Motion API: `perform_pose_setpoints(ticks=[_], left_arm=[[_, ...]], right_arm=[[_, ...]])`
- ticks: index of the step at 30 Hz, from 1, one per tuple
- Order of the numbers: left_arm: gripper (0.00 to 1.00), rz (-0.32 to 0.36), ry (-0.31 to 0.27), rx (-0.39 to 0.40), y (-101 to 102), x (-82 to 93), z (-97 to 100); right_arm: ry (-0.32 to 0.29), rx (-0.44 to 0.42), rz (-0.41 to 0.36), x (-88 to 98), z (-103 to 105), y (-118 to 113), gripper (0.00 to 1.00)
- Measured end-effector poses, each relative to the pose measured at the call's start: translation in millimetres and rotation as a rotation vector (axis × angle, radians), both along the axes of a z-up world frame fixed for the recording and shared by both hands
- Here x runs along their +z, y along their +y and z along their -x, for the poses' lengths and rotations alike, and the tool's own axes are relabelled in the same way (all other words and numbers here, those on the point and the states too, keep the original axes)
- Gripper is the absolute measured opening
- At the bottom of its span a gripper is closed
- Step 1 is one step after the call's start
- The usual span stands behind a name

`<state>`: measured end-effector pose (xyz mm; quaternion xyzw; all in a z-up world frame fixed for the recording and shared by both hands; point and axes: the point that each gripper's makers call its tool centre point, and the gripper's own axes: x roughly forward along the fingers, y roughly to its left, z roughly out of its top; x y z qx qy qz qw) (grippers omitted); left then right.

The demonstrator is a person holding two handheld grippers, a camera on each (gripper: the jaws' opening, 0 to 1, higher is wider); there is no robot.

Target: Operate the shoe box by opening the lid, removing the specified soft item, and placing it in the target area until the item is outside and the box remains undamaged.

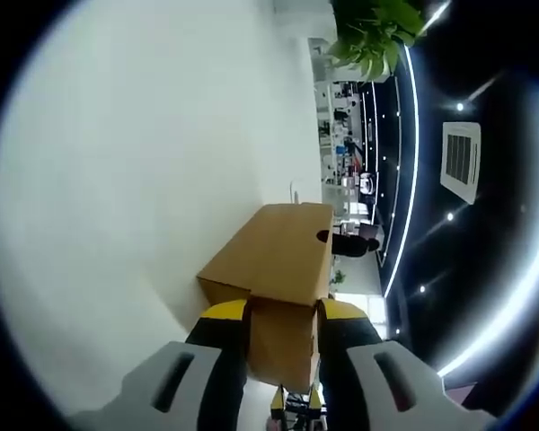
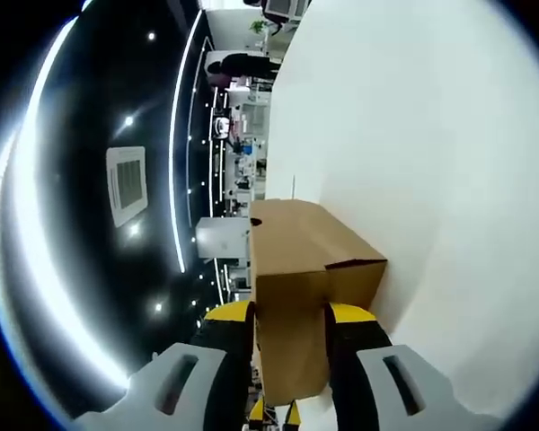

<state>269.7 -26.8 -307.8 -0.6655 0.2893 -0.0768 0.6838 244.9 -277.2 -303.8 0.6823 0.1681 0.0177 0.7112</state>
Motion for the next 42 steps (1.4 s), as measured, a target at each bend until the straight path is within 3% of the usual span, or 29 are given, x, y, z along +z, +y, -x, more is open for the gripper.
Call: perform_pose_setpoints(ticks=[19,29,39,42], left_arm=[[0.28,-0.005,0.029,0.02,1,10.7,0.4],[0.28,-0.004,-0.025,-0.038,0,22.4,1.1],[0.29,-0.197,-0.14,-0.189,-5,29.4,4.1],[0.29,-0.192,-0.137,-0.194,-5,31.9,4.5]], right_arm=[[0.045,-0.026,-0.017,13.1,1,-1,0.26],[0.065,-0.027,-0.019,23.4,2,-1,0.26],[0.096,-0.04,-0.029,26.7,2,-1,0.26],[0.103,-0.041,-0.027,27.0,2,-1,0.26]])
